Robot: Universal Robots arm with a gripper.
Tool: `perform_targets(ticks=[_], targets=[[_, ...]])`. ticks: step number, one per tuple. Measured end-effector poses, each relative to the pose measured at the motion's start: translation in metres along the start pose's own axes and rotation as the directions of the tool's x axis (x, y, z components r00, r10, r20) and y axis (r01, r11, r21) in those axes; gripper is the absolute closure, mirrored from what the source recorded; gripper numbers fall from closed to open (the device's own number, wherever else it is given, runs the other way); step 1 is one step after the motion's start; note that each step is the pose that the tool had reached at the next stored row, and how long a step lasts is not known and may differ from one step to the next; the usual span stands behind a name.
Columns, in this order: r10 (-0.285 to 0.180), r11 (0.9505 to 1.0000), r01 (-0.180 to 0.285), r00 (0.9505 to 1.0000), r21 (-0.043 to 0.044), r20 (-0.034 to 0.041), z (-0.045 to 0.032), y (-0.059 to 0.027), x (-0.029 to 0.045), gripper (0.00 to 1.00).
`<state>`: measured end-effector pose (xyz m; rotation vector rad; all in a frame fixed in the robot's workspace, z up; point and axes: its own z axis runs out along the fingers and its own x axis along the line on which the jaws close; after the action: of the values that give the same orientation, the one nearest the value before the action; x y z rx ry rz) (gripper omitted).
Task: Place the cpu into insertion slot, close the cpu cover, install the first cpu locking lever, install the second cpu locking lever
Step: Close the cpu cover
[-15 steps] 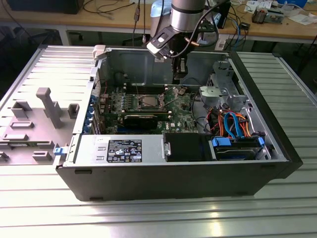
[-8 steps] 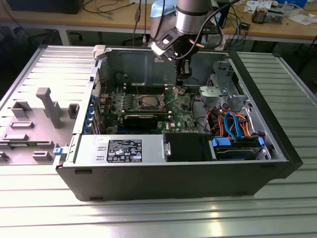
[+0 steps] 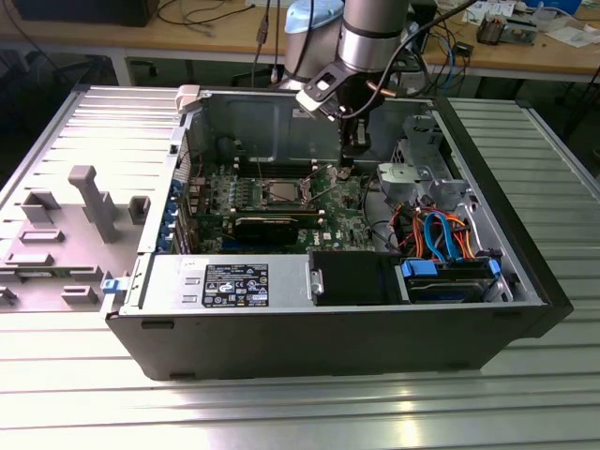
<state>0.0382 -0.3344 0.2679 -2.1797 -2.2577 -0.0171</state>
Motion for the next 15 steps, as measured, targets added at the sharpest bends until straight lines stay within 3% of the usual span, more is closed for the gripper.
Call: perform_targets(ticks=[10, 15], targets=[[0.003, 1.0000, -0.003, 1.0000, 0.0008, 0.0010, 0.0143, 0.0033, -0.0002, 0.89], [0.004, 1.0000, -0.004, 1.0000, 0.0009, 0.0012, 0.0212, 0.0002, -0.0002, 0.89]])
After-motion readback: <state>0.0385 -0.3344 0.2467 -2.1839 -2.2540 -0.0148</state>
